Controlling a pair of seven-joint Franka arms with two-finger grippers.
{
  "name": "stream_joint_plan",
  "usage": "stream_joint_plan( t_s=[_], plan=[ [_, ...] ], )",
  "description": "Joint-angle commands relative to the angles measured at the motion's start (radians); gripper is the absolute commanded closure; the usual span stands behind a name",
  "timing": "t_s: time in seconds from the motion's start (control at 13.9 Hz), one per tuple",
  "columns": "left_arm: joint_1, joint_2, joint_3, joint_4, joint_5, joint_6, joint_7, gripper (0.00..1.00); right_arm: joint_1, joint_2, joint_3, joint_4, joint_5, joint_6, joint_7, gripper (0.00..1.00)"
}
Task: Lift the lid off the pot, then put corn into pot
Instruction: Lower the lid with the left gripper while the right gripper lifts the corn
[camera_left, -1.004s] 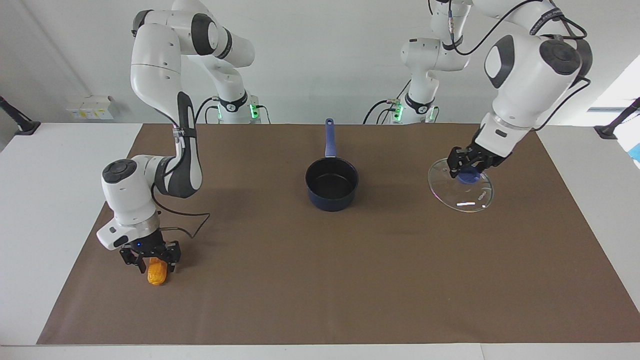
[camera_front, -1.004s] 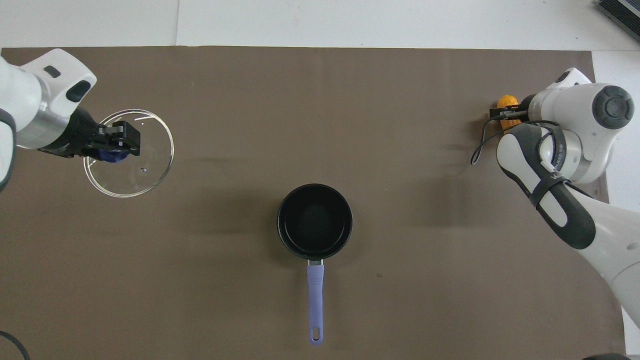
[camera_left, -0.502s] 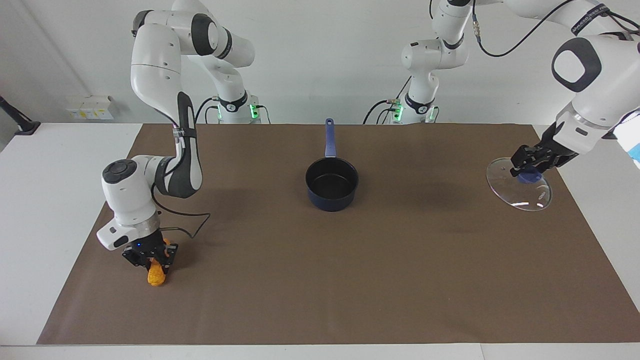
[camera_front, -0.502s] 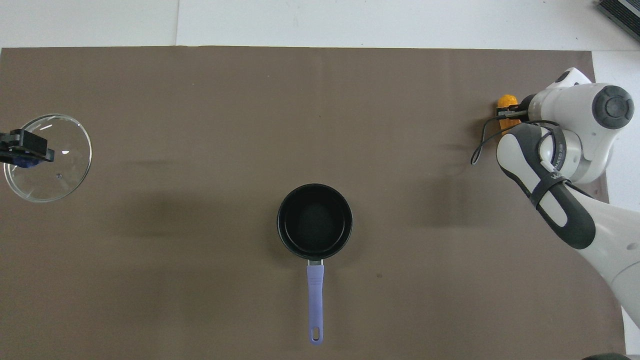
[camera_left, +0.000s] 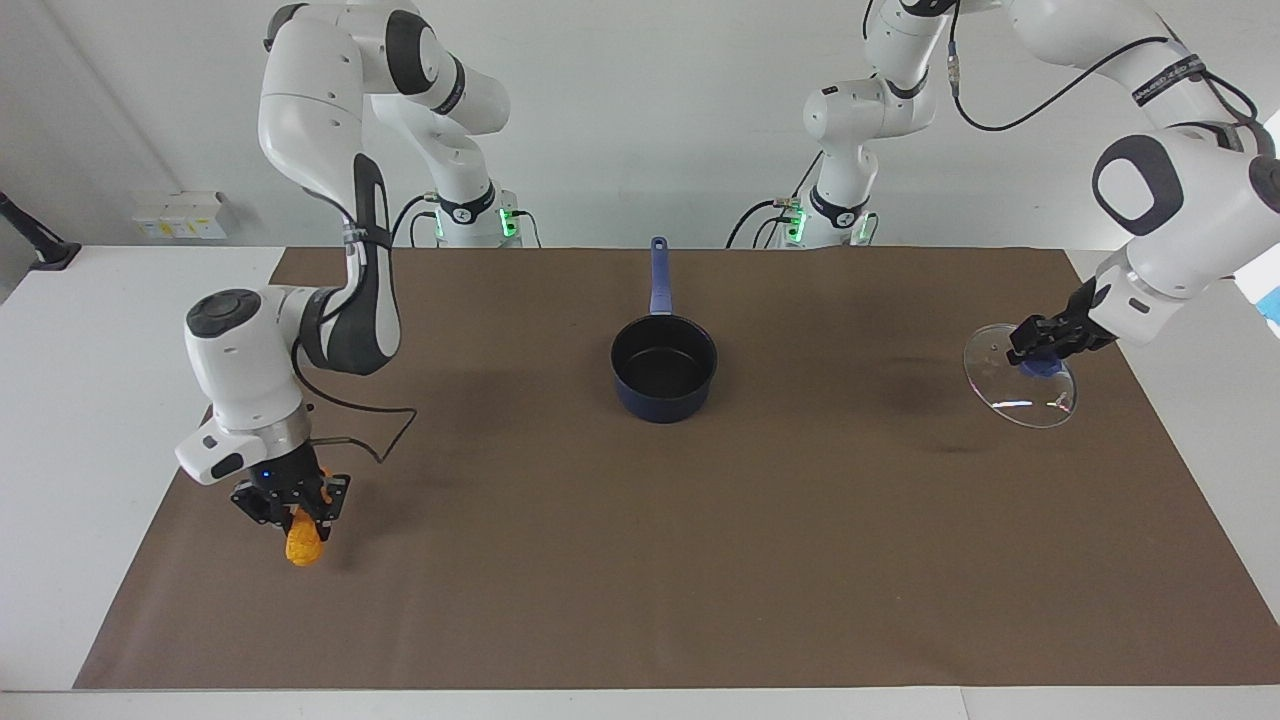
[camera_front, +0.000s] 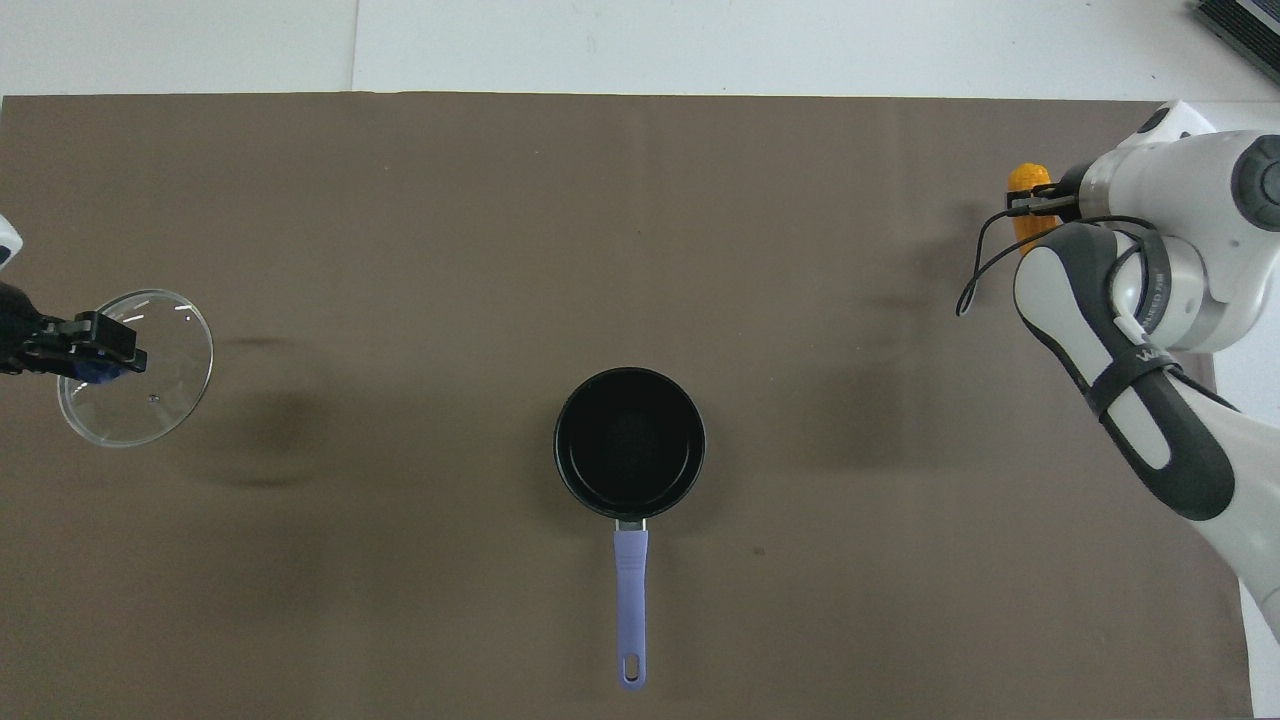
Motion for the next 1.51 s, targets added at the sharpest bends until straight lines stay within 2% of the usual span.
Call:
stream_joint_plan(
  t_s=[0.0,0.36,0.43,0.5,0.57,0.72,1.15,1.43],
  plan=[
    [0.002,-0.045,-0.006,-0.153,-0.013,0.144,-0.005,1.00,0.023,-0.138,0.006,-0.025,0.003,-0.151,0.070,1.00],
    [-0.005,-0.068,-0.003,-0.363,-0.002,0.367,0.022,1.00,0.098,-0.287,0.004,-0.025,0.000,-0.388,0.242,1.00],
    [-0.006,-0.068,-0.005,-0.384,-0.002,0.405,0.021,0.98,0.123,-0.308,0.003,-0.024,-0.002,-0.434,0.304,1.00],
    [-0.008,-0.066,-0.003,-0.379,-0.002,0.406,0.022,0.35,0.155,-0.320,0.001,-0.025,-0.003,-0.471,0.379,1.00],
    [-0.009,-0.065,-0.003,-0.374,-0.002,0.398,0.022,0.00,0.183,-0.328,0.001,-0.025,-0.008,-0.492,0.455,1.00],
    [-0.008,-0.063,-0.003,-0.337,-0.002,0.360,0.015,0.00,0.252,-0.333,0.001,-0.025,-0.031,-0.497,0.579,1.00],
    [-0.017,-0.043,-0.012,-0.075,-0.002,0.133,-0.004,0.00,0.416,-0.357,0.013,-0.030,-0.020,-0.499,0.938,1.00],
    [-0.136,-0.048,-0.011,-0.004,0.044,0.058,-0.062,0.00,0.548,-0.347,0.013,-0.035,-0.029,-0.476,1.138,1.00]
  ],
)
